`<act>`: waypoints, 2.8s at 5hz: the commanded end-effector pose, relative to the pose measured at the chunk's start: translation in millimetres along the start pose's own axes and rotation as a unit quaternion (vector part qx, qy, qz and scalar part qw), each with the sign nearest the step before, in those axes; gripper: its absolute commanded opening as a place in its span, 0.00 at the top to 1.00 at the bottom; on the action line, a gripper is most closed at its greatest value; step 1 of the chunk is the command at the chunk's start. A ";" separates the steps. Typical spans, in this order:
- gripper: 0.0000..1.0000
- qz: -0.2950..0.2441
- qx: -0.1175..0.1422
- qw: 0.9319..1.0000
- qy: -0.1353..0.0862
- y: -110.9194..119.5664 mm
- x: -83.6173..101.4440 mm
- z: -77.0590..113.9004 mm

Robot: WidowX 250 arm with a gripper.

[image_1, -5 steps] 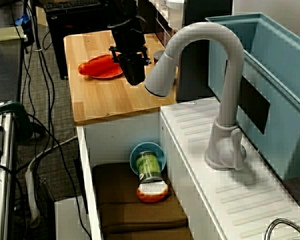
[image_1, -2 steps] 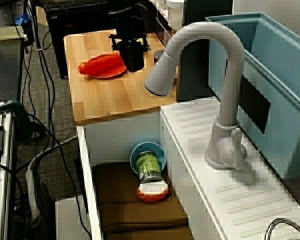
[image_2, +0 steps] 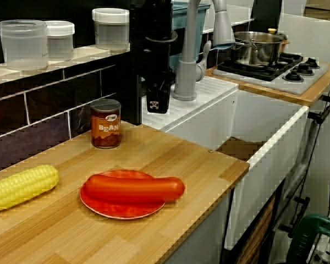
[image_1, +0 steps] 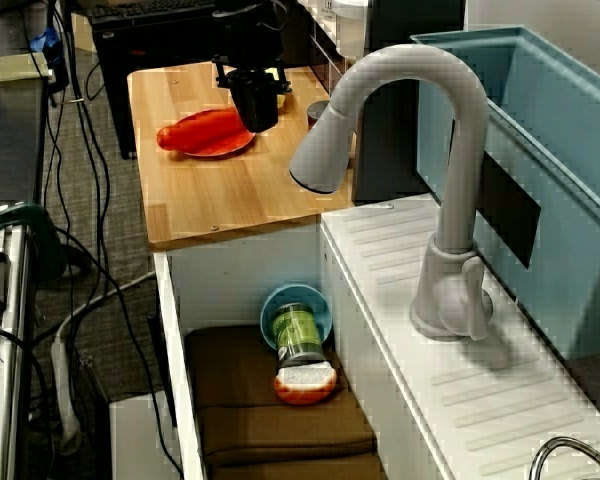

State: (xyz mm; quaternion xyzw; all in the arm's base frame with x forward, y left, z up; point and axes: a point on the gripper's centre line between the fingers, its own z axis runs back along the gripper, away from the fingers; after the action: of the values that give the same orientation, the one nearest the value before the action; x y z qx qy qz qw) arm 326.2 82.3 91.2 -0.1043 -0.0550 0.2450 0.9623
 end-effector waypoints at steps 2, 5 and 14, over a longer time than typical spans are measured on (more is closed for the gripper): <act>0.00 -0.059 0.055 0.996 -0.026 10.5 1.4 16.4; 0.00 -0.137 0.079 0.987 -0.027 25.0 9.7 7.8; 0.00 0.060 0.010 0.985 -0.159 22.7 -16.0 0.7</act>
State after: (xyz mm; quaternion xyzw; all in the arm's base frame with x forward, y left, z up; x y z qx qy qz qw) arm 307.0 91.7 71.1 -0.0589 -0.1726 0.3181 0.9304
